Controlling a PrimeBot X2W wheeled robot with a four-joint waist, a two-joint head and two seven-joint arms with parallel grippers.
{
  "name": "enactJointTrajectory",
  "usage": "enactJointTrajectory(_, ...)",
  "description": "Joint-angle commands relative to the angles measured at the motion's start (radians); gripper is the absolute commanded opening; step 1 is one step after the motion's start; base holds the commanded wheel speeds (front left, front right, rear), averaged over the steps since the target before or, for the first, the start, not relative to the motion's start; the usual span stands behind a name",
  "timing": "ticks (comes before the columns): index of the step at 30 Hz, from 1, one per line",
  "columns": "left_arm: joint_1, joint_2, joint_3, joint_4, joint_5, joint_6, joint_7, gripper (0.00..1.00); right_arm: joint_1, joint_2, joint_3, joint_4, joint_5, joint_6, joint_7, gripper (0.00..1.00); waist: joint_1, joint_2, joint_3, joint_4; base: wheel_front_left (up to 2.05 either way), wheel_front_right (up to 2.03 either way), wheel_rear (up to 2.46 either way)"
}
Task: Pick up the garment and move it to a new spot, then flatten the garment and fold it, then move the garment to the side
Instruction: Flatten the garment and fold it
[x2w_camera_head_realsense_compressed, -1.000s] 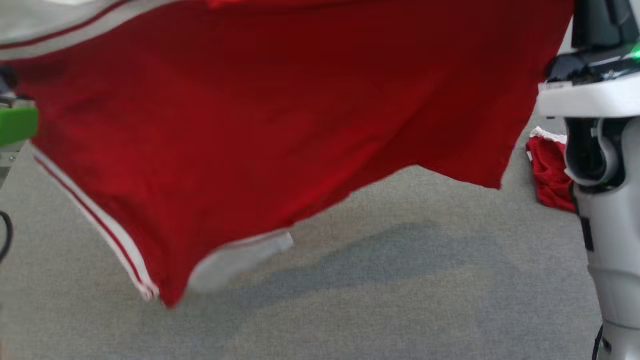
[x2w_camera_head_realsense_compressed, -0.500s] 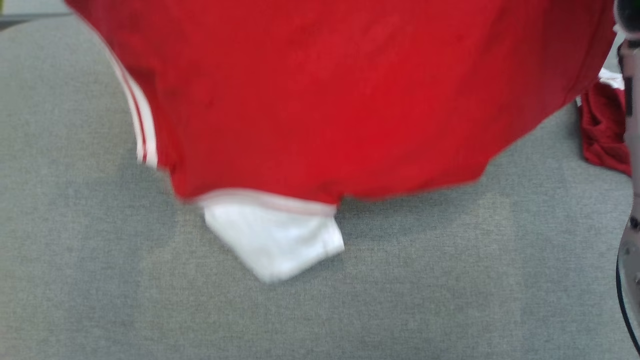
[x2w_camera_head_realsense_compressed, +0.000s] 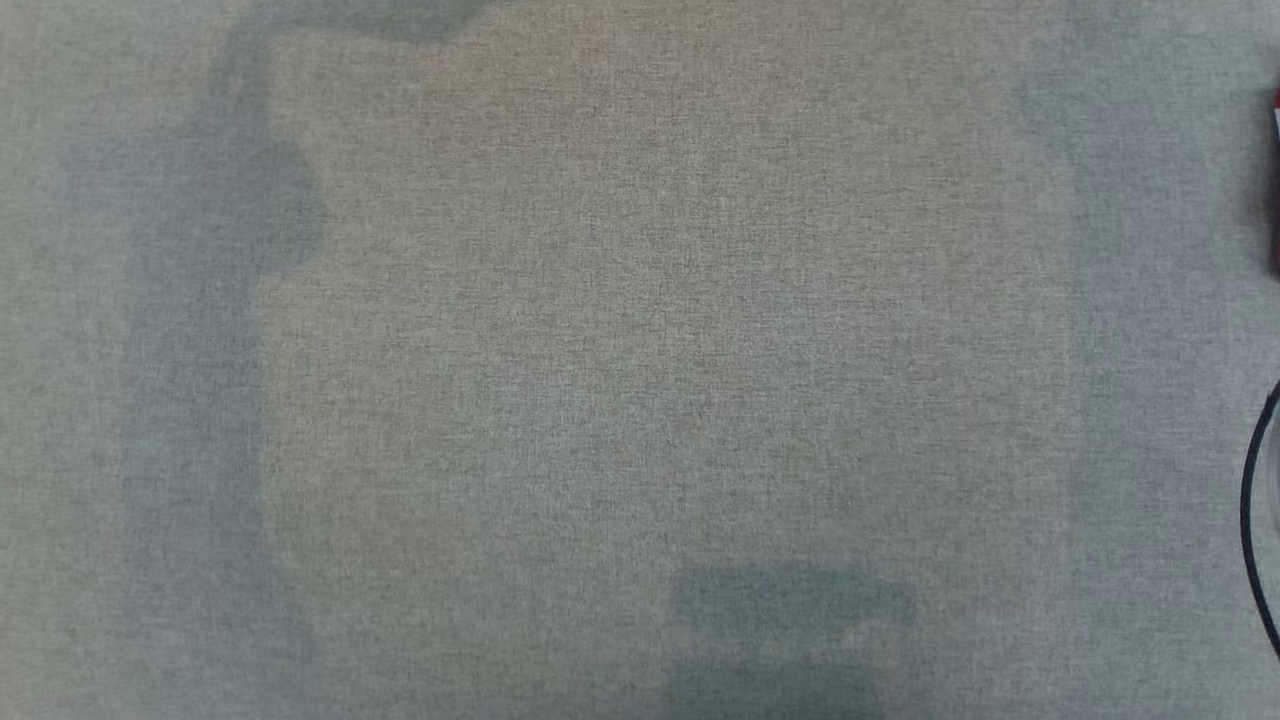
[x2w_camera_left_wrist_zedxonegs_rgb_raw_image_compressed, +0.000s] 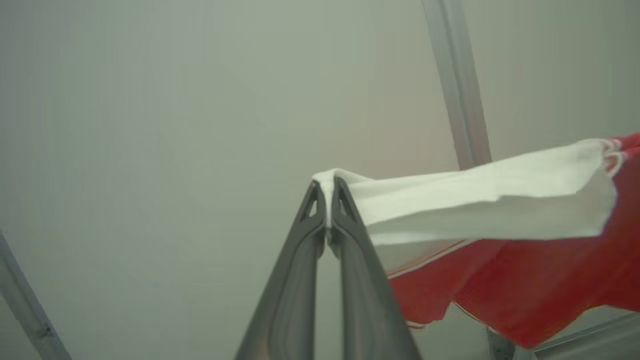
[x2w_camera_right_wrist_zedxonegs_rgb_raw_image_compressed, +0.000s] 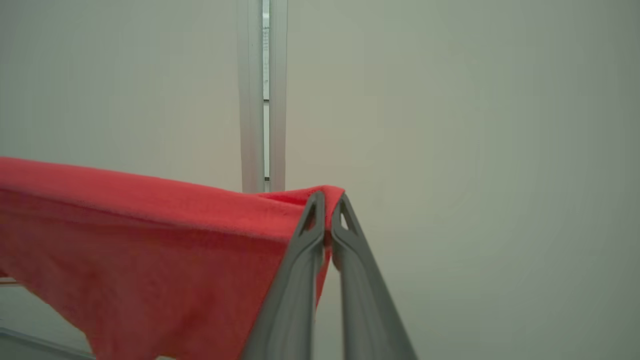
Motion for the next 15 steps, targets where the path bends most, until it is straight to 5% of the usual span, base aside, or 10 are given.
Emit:
enactJointTrajectory(1,0.038,-0.003,0.01,0.006,-0.012,0.003,-0.008,0.0,0.035,-0.009,0.007,0.011,0.009,-0.002,-0.006,0.0,-0.0001,0.0012,-0.003,0.002,0.0,0.0,0.0)
enactJointTrajectory(15,0.861,-0.241,0.196,0.007,-0.042,0.004,-0.007,0.0,0.774,0.02,0.005,-0.031,0.248,-0.003,-0.013,0.0,-0.0001,0.0012,-0.201,-0.007,0.0,0.0,0.0)
